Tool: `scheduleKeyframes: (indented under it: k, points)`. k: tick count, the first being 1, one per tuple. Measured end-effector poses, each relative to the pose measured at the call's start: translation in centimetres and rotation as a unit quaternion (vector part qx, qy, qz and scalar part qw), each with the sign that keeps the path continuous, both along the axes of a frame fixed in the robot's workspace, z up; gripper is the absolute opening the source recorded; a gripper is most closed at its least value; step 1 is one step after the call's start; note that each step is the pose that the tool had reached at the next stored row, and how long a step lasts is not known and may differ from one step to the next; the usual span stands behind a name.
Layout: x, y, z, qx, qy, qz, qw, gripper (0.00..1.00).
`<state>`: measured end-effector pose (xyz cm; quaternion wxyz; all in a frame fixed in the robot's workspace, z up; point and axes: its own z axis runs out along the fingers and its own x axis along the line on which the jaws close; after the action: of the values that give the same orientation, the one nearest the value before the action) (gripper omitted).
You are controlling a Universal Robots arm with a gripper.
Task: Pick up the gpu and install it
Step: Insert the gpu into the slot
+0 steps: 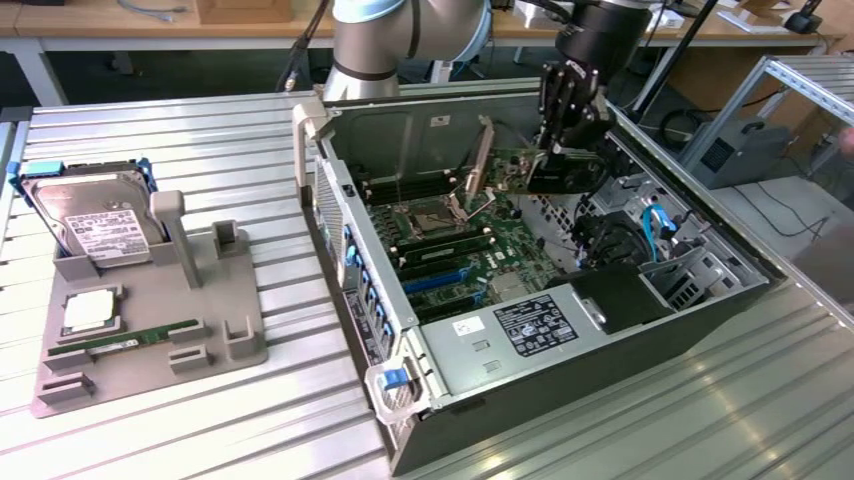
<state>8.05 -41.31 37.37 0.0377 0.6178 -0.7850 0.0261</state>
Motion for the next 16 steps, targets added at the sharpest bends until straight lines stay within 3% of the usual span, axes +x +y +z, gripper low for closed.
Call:
scheduleKeyframes:
  k: [5, 10, 12, 13, 14, 15, 16]
  points:
    - [0.00, 0.00, 0.00, -0.0007, 0.0000, 0.032, 0.9995, 0.27]
    - [0.00, 0.00, -0.02, -0.0012, 0.0000, 0.063, 0.9980, 0.27]
    - [0.00, 0.00, -0.02, 0.0003, -0.0001, 0.066, 0.9978, 0.27]
    - [0.00, -0.02, -0.02, 0.0171, -0.0013, 0.066, 0.9977, 0.27]
    - [-0.01, -0.05, -0.02, 0.0306, -0.0021, 0.066, 0.9974, 0.27]
    - [-0.01, -0.07, -0.02, 0.0381, -0.0027, 0.066, 0.9971, 0.27]
    - [0.00, -0.06, -0.02, 0.0386, -0.0026, 0.066, 0.9971, 0.27]
